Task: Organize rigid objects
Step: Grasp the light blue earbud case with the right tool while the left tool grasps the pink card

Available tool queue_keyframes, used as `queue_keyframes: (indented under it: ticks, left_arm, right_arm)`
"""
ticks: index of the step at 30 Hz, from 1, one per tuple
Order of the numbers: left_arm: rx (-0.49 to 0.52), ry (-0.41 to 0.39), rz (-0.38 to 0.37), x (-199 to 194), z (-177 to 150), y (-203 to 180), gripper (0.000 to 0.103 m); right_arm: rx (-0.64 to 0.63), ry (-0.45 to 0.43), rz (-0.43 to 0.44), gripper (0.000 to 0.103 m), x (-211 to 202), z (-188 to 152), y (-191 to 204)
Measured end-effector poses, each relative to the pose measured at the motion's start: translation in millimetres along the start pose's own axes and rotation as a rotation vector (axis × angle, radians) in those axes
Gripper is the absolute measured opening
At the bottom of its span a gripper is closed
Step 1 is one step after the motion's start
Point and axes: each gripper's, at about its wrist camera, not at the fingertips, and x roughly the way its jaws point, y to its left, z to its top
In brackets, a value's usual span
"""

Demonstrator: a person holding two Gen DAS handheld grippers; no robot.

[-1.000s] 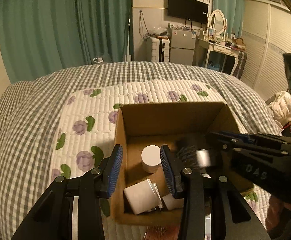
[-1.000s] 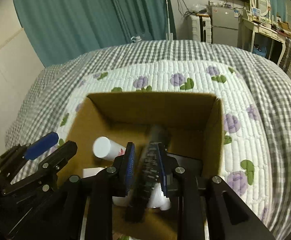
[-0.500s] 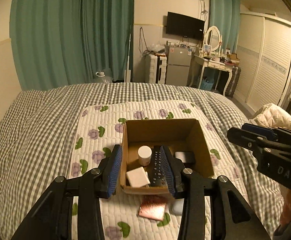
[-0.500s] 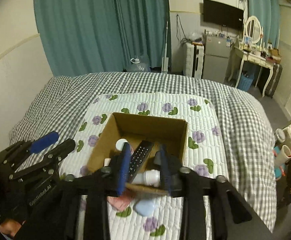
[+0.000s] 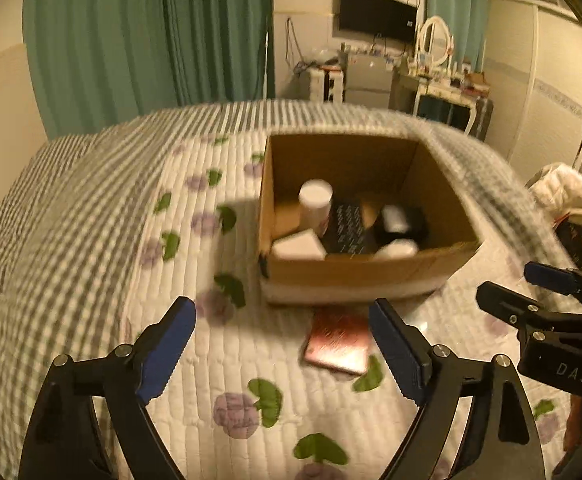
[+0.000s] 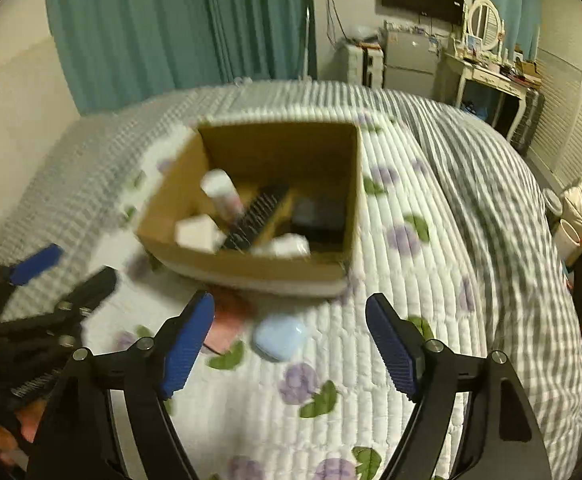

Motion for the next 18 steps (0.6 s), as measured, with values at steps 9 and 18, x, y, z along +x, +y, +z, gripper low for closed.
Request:
queue_keyframes:
  ticks: [9, 18]
  left_arm:
    - [-0.003, 0.115, 0.019, 58, -33, 13, 0.09]
    - [0.021, 0.14, 0.018, 74, -41, 10, 0.09]
  right_arm:
    - [-0.016, 0.127, 0.0, 0.078, 89, -36, 1]
    - [-0.069, 0.182, 0.001, 0.057, 127, -49, 13]
